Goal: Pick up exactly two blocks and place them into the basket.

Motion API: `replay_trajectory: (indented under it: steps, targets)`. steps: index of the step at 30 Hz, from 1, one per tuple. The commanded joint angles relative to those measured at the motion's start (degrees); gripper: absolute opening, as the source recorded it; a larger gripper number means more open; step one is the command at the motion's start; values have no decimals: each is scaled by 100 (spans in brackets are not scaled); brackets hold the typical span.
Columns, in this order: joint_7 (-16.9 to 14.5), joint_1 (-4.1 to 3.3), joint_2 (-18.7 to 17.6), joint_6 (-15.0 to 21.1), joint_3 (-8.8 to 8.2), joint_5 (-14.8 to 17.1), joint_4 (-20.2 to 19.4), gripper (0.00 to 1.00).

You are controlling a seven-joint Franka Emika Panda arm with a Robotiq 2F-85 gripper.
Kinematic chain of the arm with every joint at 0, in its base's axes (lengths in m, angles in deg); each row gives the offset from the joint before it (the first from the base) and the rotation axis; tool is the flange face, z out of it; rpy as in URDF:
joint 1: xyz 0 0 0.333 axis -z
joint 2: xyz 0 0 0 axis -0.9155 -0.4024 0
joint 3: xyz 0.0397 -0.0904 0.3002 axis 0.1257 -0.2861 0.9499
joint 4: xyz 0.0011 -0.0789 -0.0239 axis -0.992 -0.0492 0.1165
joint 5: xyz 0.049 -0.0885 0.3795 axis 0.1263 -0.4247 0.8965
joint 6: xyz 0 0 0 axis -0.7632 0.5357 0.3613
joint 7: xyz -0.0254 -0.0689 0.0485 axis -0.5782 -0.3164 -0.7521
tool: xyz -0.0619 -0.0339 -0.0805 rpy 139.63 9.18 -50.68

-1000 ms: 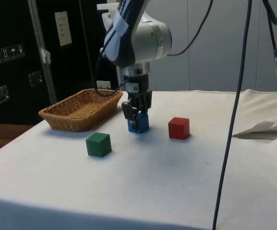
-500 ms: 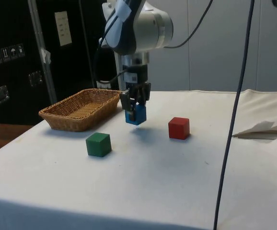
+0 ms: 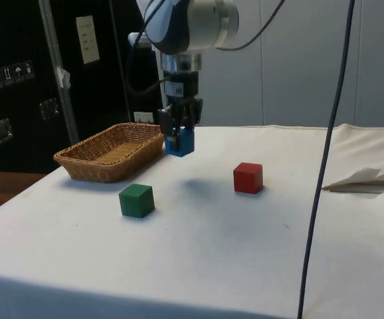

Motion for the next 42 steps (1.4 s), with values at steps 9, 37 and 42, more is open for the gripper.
replay_trajectory:
  steps: [9, 37, 42]
  targets:
    - [292, -11, 17, -413, -223, -361, 453, 0]
    - [298, 390, -968, -1839, -602, -327, 2355, 0]
    - [246, 665, -1358, -2149, -533, -183, 2871, 0]
